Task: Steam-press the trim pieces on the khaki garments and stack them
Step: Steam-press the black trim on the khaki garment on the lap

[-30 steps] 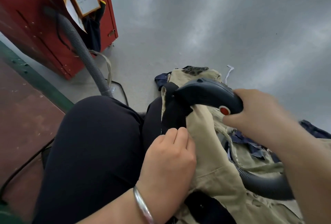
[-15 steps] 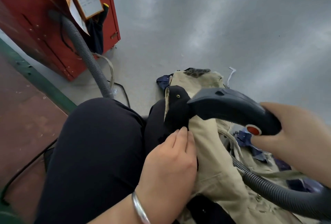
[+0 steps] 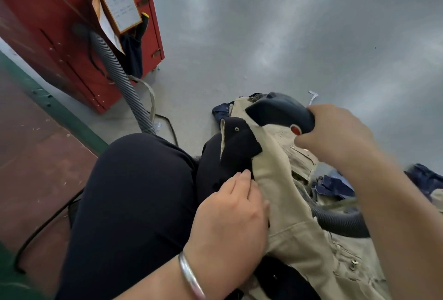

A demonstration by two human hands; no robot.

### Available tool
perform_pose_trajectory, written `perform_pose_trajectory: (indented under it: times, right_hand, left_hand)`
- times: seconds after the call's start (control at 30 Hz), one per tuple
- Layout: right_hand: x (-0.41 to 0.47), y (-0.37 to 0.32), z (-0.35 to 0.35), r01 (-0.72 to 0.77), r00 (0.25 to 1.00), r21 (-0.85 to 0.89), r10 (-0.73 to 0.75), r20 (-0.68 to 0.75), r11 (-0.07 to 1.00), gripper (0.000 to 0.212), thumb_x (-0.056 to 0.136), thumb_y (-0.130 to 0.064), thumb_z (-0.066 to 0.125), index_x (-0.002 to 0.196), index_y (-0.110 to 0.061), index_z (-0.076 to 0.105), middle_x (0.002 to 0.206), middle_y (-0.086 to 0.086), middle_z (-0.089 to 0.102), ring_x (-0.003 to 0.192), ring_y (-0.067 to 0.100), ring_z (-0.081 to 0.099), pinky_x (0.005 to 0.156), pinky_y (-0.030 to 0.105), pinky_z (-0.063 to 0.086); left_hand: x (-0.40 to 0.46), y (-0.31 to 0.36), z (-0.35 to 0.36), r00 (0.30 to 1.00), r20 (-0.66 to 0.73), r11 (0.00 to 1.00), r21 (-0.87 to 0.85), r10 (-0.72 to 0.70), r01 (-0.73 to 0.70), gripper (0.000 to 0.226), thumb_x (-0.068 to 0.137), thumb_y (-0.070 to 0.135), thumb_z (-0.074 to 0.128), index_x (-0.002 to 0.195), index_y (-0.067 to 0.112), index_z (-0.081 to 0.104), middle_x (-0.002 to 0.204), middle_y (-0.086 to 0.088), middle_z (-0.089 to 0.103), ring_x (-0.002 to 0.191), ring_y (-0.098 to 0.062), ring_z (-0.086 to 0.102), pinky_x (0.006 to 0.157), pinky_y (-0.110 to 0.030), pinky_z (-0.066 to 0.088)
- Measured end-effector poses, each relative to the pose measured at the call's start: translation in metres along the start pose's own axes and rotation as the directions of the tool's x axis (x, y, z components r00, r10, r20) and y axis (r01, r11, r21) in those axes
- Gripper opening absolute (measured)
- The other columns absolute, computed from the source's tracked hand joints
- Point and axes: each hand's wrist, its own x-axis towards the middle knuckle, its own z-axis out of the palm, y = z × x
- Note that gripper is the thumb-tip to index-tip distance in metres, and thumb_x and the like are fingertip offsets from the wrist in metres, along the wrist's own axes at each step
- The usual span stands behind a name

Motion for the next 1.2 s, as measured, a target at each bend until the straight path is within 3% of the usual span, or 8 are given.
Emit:
perform_pose_trajectory:
  times: [0.17, 0.23, 0.37, 0.57, 0.73, 0.87, 1.1, 1.2]
  right_hand:
    - [-0.021, 0.017, -0.02, 0.058, 0.996, 0.155, -0.046, -0.08, 0.986, 0.015, 0.072, -0.033, 0.069, 0.079, -0.026, 0.057, 0.058, -0.001, 0.062, 0.056, 0.026, 0.065, 0.063, 0.044, 0.058]
    - [-0.047, 0.022, -0.027, 0.104, 0.992, 0.155, -0.092, -0.083, 0.982, 0.018, 0.063, -0.04, 0.065, 0.079, -0.033, 0.058, 0.054, -0.004, 0.062, 0.048, 0.022, 0.061, 0.054, 0.044, 0.056]
    - [-0.088, 0.03, -0.023, 0.114, 0.993, -0.004, -0.114, -0.007, 0.993, 0.033, 0.052, -0.06, 0.048, 0.081, -0.044, 0.048, 0.048, -0.003, 0.054, 0.046, 0.017, 0.053, 0.047, 0.039, 0.047]
    - [-0.099, 0.015, -0.004, 0.052, 0.998, -0.246, -0.038, 0.059, 0.968, 0.027, 0.076, -0.049, 0.062, 0.076, -0.035, 0.039, 0.059, -0.011, 0.052, 0.053, -0.002, 0.043, 0.043, 0.022, 0.028]
    - [-0.063, 0.0, 0.003, 0.078, 0.996, -0.095, -0.081, -0.029, 0.992, 0.023, 0.079, -0.04, 0.065, 0.076, -0.03, 0.045, 0.065, -0.009, 0.053, 0.059, 0.013, 0.05, 0.047, 0.028, 0.029]
    - [-0.021, -0.004, 0.005, -0.007, 0.998, -0.009, 0.007, -0.059, 1.0, 0.015, 0.086, -0.036, 0.063, 0.095, -0.026, 0.057, 0.074, -0.004, 0.053, 0.073, 0.027, 0.054, 0.058, 0.031, 0.034]
    - [-0.061, 0.033, -0.015, 0.08, 0.994, 0.145, -0.068, -0.09, 0.986, 0.02, 0.067, -0.034, 0.072, 0.074, -0.035, 0.053, 0.051, -0.009, 0.056, 0.049, 0.017, 0.057, 0.049, 0.034, 0.047]
    - [-0.091, 0.038, -0.019, 0.097, 0.993, 0.033, -0.095, -0.073, 0.995, 0.029, 0.061, -0.045, 0.07, 0.082, -0.04, 0.051, 0.046, -0.008, 0.054, 0.045, 0.014, 0.054, 0.045, 0.035, 0.045]
  left_hand:
    - [-0.001, 0.01, -0.003, 0.996, 0.05, 0.994, 0.087, -0.076, 0.072, 0.065, 0.076, 0.063, 0.058, 0.097, 0.004, 0.074, 0.103, -0.01, 0.069, 0.094, -0.023, 0.066, 0.079, -0.027, 0.055]
    - [-0.002, 0.011, -0.003, 0.996, 0.015, 0.99, 0.115, -0.084, 0.082, 0.06, 0.078, 0.06, 0.054, 0.092, 0.005, 0.074, 0.093, -0.006, 0.065, 0.084, -0.023, 0.062, 0.072, -0.029, 0.053]
    - [-0.005, 0.014, 0.002, 0.996, -0.038, 0.976, 0.201, -0.077, 0.083, 0.055, 0.082, 0.044, 0.04, 0.095, 0.004, 0.075, 0.091, -0.01, 0.068, 0.08, -0.025, 0.063, 0.085, -0.037, 0.053]
    - [-0.012, 0.018, 0.01, 0.999, -0.033, 0.967, 0.25, -0.042, 0.049, 0.044, 0.081, 0.033, 0.047, 0.093, 0.001, 0.075, 0.097, -0.019, 0.071, 0.081, -0.027, 0.067, 0.082, -0.034, 0.055]
    - [-0.011, 0.016, 0.011, 0.999, -0.018, 0.968, 0.248, -0.049, 0.052, 0.045, 0.08, 0.034, 0.05, 0.096, 0.0, 0.075, 0.098, -0.019, 0.071, 0.081, -0.026, 0.068, 0.076, -0.03, 0.056]
    - [-0.014, 0.018, 0.011, 0.998, 0.023, 0.981, 0.186, -0.06, 0.055, 0.052, 0.084, 0.036, 0.04, 0.105, 0.002, 0.072, 0.109, -0.017, 0.069, 0.097, -0.023, 0.068, 0.083, -0.027, 0.055]
    - [-0.016, 0.013, 0.009, 0.994, 0.05, 0.989, 0.119, -0.093, 0.087, 0.057, 0.071, 0.048, 0.072, 0.105, 0.002, 0.073, 0.112, -0.016, 0.069, 0.099, -0.021, 0.068, 0.083, -0.026, 0.055]
    - [-0.013, 0.015, 0.009, 0.996, 0.038, 0.991, 0.107, -0.085, 0.081, 0.053, 0.08, 0.044, 0.051, 0.106, 0.002, 0.072, 0.112, -0.015, 0.069, 0.098, -0.021, 0.068, 0.081, -0.026, 0.056]
